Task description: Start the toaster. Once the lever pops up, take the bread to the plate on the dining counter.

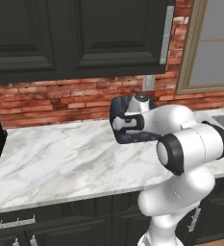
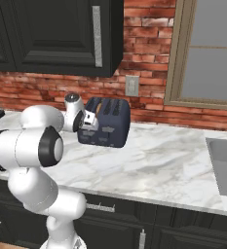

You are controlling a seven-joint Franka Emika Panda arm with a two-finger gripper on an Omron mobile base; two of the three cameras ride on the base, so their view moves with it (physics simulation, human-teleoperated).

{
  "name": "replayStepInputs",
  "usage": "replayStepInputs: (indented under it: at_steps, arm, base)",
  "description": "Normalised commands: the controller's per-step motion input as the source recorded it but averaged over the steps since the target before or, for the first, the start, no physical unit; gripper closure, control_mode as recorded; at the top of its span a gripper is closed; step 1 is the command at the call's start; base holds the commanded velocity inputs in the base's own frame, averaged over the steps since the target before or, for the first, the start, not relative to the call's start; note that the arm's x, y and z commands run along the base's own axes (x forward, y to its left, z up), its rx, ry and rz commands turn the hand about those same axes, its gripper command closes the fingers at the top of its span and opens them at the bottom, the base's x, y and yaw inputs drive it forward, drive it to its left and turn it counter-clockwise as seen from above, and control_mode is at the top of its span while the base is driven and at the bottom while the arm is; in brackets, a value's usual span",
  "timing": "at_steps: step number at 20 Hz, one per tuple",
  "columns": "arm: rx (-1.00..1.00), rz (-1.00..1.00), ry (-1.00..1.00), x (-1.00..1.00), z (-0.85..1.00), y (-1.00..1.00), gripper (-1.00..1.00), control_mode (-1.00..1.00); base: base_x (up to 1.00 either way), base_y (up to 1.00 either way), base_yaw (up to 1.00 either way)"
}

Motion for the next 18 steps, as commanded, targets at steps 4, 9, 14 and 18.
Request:
replayStepInputs:
  at_steps: [4, 9, 14, 18]
  arm:
    - [0.0, 0.0, 0.0, 0.0, -0.28, 0.0, -1.0, -1.0]
    - [0.0, 0.0, 0.0, 0.0, -0.26, 0.0, -1.0, -1.0]
    - [0.0, 0.0, 0.0, 0.0, -0.27, 0.0, -1.0, -1.0]
    - [0.0, 0.0, 0.0, 0.0, -0.24, 0.0, -1.0, -1.0]
  base:
    - [0.0, 0.0, 0.0]
    - [0.0, 0.0, 0.0]
    - [0.0, 0.0, 0.0]
    - [0.0, 0.0, 0.0]
